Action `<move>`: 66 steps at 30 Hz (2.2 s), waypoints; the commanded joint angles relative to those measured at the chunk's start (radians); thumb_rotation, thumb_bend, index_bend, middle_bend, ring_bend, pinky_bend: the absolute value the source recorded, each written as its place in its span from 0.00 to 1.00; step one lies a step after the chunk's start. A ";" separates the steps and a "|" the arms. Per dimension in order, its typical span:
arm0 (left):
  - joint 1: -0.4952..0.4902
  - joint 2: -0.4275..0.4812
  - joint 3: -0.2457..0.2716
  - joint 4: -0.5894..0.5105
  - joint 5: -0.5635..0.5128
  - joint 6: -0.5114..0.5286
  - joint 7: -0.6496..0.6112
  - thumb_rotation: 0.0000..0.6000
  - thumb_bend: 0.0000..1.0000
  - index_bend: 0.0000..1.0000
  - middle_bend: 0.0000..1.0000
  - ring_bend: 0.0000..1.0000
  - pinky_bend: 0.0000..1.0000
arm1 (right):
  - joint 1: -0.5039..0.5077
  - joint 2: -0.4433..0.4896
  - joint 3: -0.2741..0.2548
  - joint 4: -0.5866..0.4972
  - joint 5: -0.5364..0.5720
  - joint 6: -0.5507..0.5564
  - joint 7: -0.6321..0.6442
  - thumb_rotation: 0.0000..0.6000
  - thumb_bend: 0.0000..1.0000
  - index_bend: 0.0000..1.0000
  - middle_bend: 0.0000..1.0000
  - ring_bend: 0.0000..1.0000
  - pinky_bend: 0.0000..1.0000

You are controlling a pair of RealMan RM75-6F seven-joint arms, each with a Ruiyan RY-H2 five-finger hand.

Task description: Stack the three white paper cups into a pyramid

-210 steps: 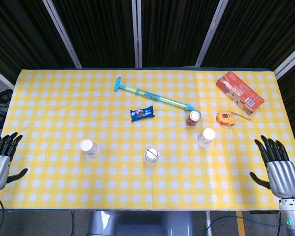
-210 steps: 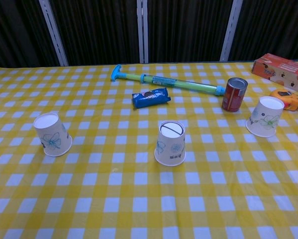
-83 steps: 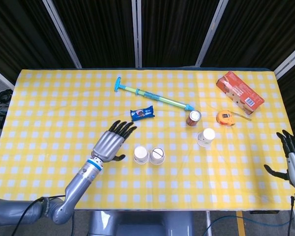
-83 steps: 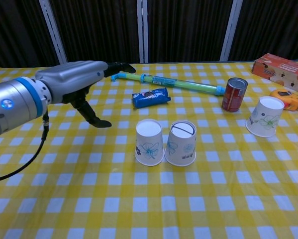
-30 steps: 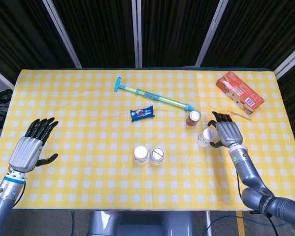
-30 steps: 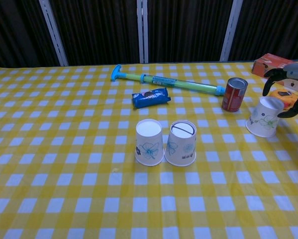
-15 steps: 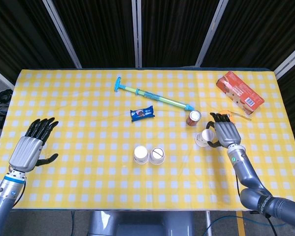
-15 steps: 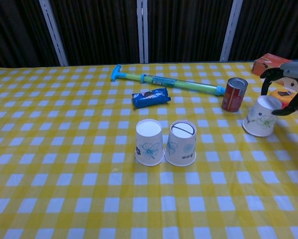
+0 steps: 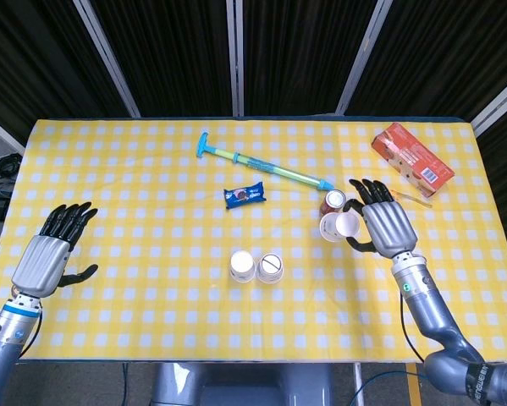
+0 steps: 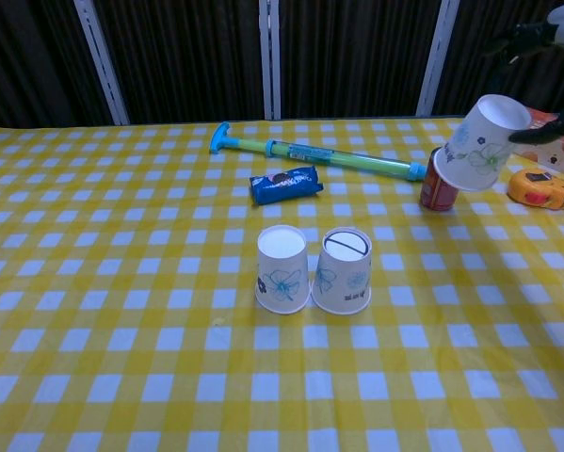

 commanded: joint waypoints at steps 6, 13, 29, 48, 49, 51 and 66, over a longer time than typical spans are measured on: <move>0.007 0.006 -0.005 -0.004 0.014 0.009 -0.014 1.00 0.21 0.03 0.00 0.00 0.00 | 0.017 0.019 -0.009 -0.193 -0.068 0.046 -0.138 1.00 0.21 0.52 0.07 0.00 0.00; 0.010 0.014 -0.010 -0.001 0.007 -0.004 -0.035 1.00 0.21 0.03 0.00 0.00 0.00 | 0.079 -0.084 -0.019 -0.241 -0.009 0.043 -0.273 1.00 0.21 0.52 0.07 0.00 0.00; 0.011 0.009 -0.023 0.013 -0.009 -0.025 -0.039 1.00 0.21 0.03 0.00 0.00 0.00 | 0.152 -0.233 -0.026 -0.234 0.050 0.070 -0.384 1.00 0.21 0.52 0.08 0.00 0.00; 0.010 0.000 -0.038 0.016 -0.031 -0.045 -0.022 1.00 0.21 0.03 0.00 0.00 0.00 | 0.204 -0.287 -0.022 -0.139 0.140 0.052 -0.376 1.00 0.21 0.52 0.08 0.00 0.00; 0.010 0.000 -0.038 0.017 -0.032 -0.047 -0.024 1.00 0.21 0.03 0.00 0.00 0.00 | 0.207 -0.293 -0.022 -0.133 0.143 0.050 -0.375 1.00 0.21 0.52 0.08 0.00 0.00; 0.009 0.001 -0.038 0.018 -0.033 -0.051 -0.028 1.00 0.21 0.03 0.00 0.00 0.00 | 0.212 -0.301 -0.021 -0.123 0.150 0.047 -0.372 1.00 0.21 0.52 0.08 0.00 0.00; 0.009 0.001 -0.044 0.024 -0.041 -0.061 -0.035 1.00 0.21 0.03 0.00 0.00 0.00 | 0.229 -0.308 -0.038 -0.121 0.167 0.049 -0.372 1.00 0.09 0.16 0.00 0.00 0.00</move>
